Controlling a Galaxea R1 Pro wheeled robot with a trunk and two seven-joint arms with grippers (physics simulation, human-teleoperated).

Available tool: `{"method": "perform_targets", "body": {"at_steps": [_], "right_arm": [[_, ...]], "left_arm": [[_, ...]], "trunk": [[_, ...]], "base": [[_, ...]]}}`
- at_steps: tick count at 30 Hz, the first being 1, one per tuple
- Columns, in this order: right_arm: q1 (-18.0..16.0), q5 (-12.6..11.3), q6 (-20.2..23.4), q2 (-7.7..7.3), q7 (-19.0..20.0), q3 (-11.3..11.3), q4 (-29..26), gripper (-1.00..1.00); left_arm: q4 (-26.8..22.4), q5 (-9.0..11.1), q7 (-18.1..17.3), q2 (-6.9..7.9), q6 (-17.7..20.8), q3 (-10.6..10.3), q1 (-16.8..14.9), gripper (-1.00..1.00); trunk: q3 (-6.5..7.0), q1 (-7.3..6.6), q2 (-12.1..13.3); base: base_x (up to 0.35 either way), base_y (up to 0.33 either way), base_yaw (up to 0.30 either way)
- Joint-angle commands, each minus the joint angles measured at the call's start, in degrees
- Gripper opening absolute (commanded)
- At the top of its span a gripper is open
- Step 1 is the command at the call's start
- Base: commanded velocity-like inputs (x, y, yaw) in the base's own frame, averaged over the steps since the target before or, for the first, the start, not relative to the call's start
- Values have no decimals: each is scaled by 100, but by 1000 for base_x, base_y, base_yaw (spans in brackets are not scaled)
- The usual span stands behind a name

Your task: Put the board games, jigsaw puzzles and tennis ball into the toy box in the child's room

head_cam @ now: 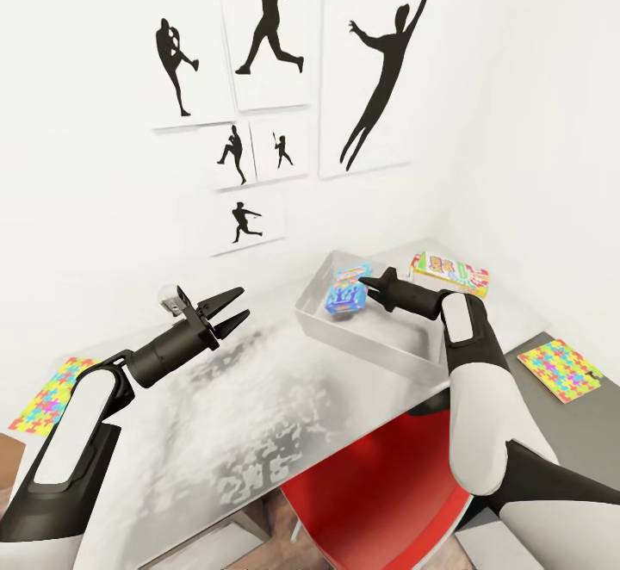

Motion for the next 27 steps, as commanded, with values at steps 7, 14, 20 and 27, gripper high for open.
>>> {"method": "perform_targets", "body": {"at_steps": [7, 14, 20, 27], "right_arm": [[-34, 50, 30, 5, 53, -34, -2, -100], [-93, 50, 30, -1, 53, -34, -2, -100], [-138, 42, 30, -5, 56, -34, -1, -100], [-176, -29, 30, -8, 63, -34, 34, -100]], "left_arm": [[1, -14, -28, 0, 26, 7, -5, 100], [1, -14, -47, 0, 26, 7, -5, 100], [1, -14, -53, 0, 26, 6, -5, 100], [1, -14, -51, 0, 26, 6, -5, 100]], "trunk": [[-63, 3, -11], [-124, 3, -11], [-179, 3, -11], [-243, 3, -11]], "base": [[0, 0, 0], [0, 0, 0], [0, 0, -33], [0, 0, -71]]}}
